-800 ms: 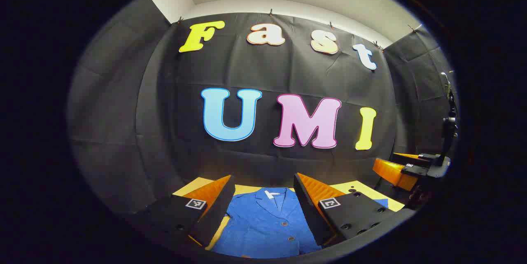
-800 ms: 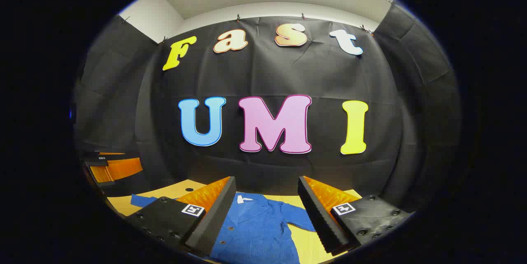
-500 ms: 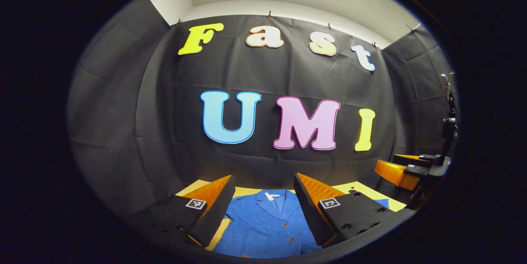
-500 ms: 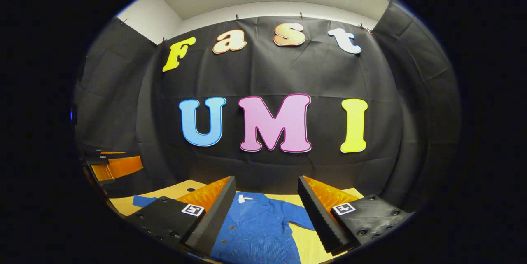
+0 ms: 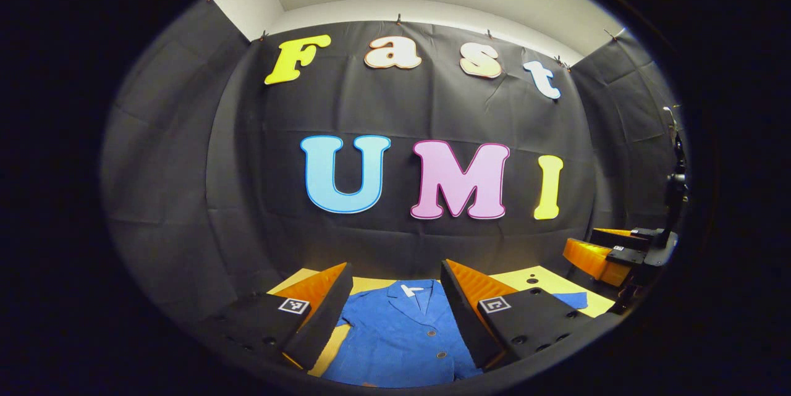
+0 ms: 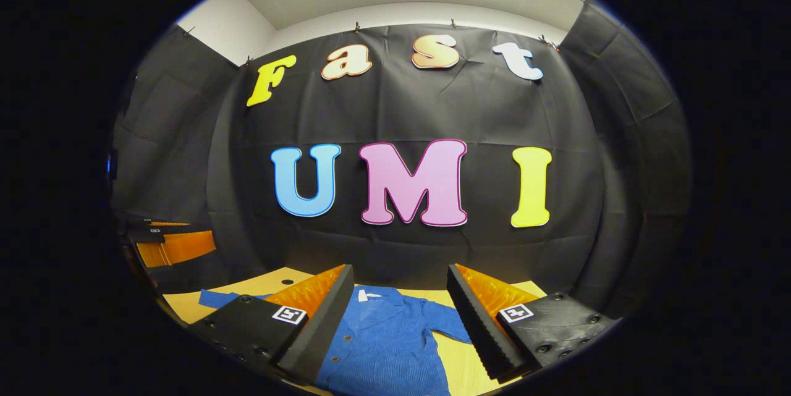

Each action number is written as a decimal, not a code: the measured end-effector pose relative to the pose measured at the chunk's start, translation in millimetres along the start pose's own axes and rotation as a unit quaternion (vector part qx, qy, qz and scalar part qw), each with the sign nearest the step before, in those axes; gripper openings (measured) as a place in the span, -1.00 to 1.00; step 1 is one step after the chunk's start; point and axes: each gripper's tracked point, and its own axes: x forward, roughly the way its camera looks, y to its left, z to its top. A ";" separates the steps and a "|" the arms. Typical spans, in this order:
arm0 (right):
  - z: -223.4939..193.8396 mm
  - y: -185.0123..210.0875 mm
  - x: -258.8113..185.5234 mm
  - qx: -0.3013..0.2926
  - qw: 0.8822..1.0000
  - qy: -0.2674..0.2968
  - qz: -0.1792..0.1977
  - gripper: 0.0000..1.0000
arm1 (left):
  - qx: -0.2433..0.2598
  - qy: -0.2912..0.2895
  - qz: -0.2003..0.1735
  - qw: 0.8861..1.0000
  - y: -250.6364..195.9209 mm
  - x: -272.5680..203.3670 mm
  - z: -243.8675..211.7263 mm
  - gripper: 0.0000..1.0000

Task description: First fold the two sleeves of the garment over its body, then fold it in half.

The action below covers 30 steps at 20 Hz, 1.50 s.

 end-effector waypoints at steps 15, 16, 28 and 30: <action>-35.3 -29.9 52.0 0.015 0.999 0.040 -0.031 0.95 | -0.015 0.023 -0.002 1.000 -3.0 -12.8 -16.6 0.63; -44.7 -47.7 58.5 0.014 0.997 0.053 -0.049 0.95 | -0.019 0.027 -0.001 0.999 -2.4 -13.1 -17.7 0.63; -218.6 -268.7 30.1 0.054 0.917 0.301 -0.256 0.94 | -0.025 0.093 -0.019 0.995 -15.5 2.8 -49.9 0.63; -247.6 -289.8 20.9 0.081 0.895 0.342 -0.274 0.95 | -0.026 0.102 -0.030 0.994 -22.7 9.8 -54.0 0.63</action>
